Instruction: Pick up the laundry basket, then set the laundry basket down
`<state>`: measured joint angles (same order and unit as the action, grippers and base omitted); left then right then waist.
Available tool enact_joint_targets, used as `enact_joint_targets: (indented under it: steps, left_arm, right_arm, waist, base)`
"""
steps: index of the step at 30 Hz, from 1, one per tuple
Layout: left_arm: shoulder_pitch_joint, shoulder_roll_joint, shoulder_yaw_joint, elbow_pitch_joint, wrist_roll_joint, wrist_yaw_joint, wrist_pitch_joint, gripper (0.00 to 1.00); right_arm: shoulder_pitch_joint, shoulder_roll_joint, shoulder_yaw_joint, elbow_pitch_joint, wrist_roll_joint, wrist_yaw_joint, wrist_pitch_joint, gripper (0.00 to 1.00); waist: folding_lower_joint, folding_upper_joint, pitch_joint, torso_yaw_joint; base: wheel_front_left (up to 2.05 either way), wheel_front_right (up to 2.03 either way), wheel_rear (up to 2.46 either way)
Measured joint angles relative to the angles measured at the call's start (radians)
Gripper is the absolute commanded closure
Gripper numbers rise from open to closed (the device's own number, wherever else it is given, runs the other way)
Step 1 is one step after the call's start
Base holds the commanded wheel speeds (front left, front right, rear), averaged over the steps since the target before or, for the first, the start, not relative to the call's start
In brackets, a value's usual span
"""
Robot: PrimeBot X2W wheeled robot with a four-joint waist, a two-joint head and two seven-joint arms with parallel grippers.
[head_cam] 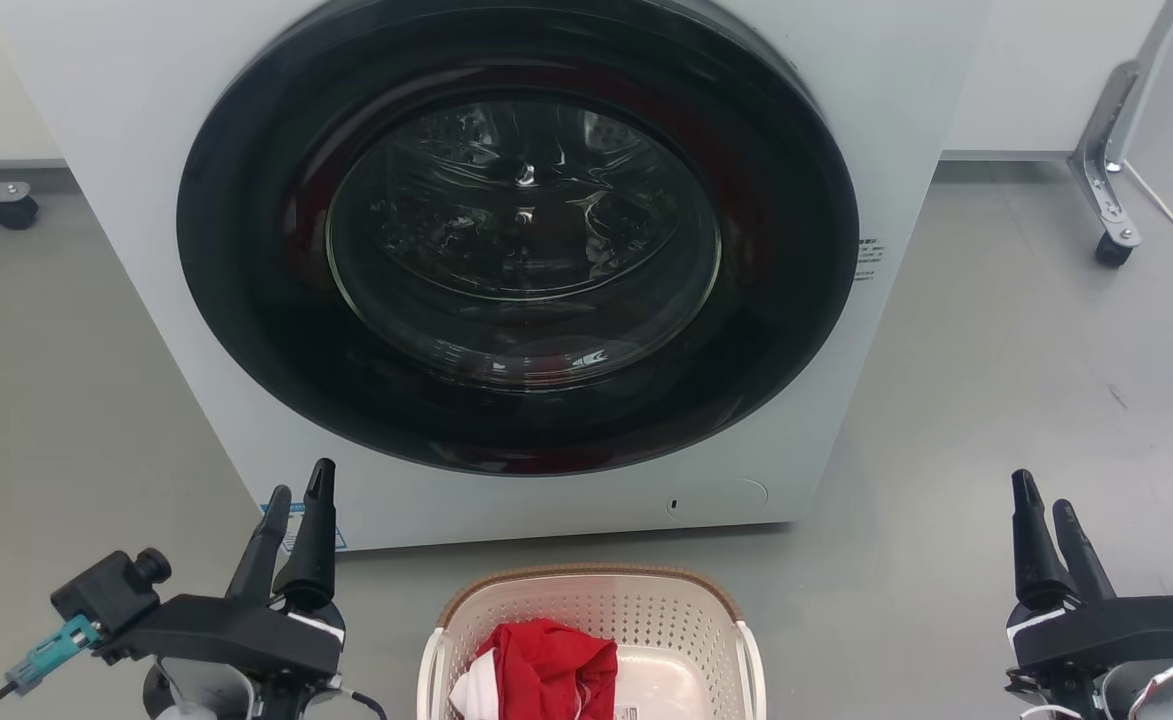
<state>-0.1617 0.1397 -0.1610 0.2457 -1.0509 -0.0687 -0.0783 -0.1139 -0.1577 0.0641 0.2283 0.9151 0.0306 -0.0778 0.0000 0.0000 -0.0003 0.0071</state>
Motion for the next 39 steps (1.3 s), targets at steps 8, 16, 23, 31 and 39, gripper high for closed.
enact_joint_targets:
  steps: [8,16,23,31,39]
  left_arm:
    - [-0.011,0.022,-0.046,-0.026,0.133,0.026,-0.031,0.00]
    - [-0.020,0.037,-0.083,-0.042,0.237,0.038,-0.058,0.00]
    - [-0.022,0.046,-0.113,-0.043,0.323,0.052,-0.086,0.00]
    - [-0.024,0.049,-0.138,-0.043,0.402,0.081,-0.115,0.00]
    - [-0.024,0.050,-0.148,-0.043,0.483,0.105,-0.145,0.00]
  right_arm:
    - [0.000,-0.025,0.039,-0.022,-0.139,-0.023,-0.031,0.00]
    - [0.000,-0.044,0.075,-0.033,-0.266,-0.040,-0.059,0.00]
    - [0.000,-0.052,0.103,-0.038,-0.368,-0.058,-0.086,0.00]
    - [0.000,-0.056,0.129,-0.045,-0.477,-0.075,-0.115,0.00]
    - [0.001,-0.058,0.145,-0.048,-0.563,-0.094,-0.145,0.00]
  waist:
    - [0.0000,0.0000,-0.002,0.004]
    - [0.0000,0.0000,0.000,0.009]
    - [0.0000,0.0000,0.000,0.011]
    - [0.0000,0.0000,0.002,0.011]
    - [0.0000,0.0000,0.002,0.010]
  base:
    - [0.00,0.00,0.00]
    - [0.00,0.00,0.00]
    - [0.00,0.00,0.00]
    - [0.00,0.00,0.00]
    - [0.00,0.00,0.00]
